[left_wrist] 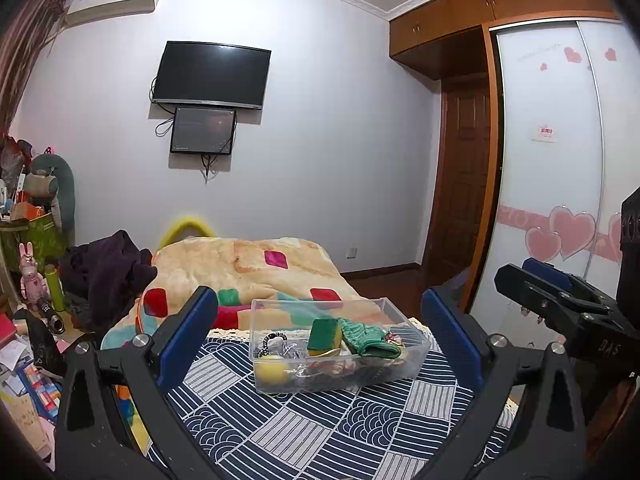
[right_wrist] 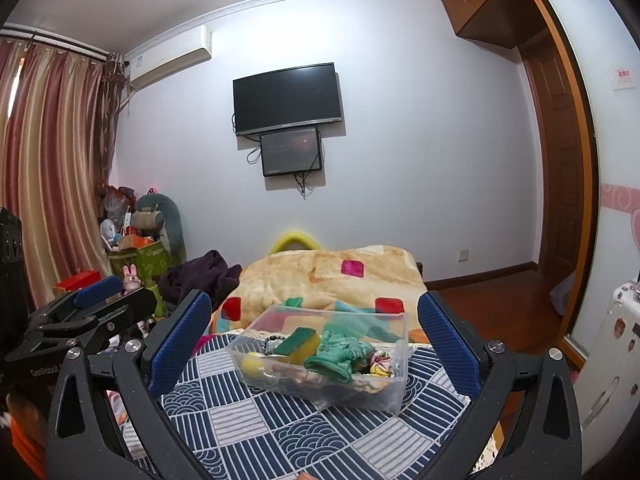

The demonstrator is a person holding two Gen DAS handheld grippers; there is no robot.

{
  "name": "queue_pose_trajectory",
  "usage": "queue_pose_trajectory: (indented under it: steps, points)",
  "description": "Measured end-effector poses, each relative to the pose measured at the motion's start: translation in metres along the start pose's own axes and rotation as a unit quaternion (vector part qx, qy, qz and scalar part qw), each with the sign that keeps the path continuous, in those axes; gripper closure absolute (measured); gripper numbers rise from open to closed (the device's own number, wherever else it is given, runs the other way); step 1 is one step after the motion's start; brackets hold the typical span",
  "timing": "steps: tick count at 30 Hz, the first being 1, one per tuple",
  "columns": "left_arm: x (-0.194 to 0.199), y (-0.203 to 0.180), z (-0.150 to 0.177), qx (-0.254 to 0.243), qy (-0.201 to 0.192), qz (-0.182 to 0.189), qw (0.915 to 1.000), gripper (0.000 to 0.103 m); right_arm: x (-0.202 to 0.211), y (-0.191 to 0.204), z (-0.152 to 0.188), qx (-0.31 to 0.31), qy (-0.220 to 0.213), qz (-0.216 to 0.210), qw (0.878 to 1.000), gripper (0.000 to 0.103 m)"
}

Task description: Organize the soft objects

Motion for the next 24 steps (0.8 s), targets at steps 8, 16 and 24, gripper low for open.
queue_pose_trajectory:
  steps: [8, 16, 24]
  points:
    - [0.0002, -0.0023, -0.0002, 0.003, 0.001, 0.002, 1.0, 0.0, 0.0003, 0.0002, 0.0005, -0.002, 0.0, -0.002, 1.0, 0.0]
    - [-0.0005, -0.0034, -0.0002, 0.006, 0.002, 0.003, 1.0, 0.0, 0.0001, 0.0001, 0.0006, -0.003, 0.001, -0.004, 1.0, 0.0]
    - [-0.0009, -0.0044, -0.0005, 0.006, 0.002, 0.005, 1.0, 0.0, 0.0012, -0.0001, 0.0002, -0.005, 0.0, -0.005, 1.0, 0.0]
Point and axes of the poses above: each gripper's, at about its wrist camera, not at the fingertips, and x roughly against the way its jaws point, y to its left, z to its underside, the point moved 7 cm from there along -x, roughly the way its jaws point, and after that the axes turned 5 degrees about x, right-handed, at the moved point
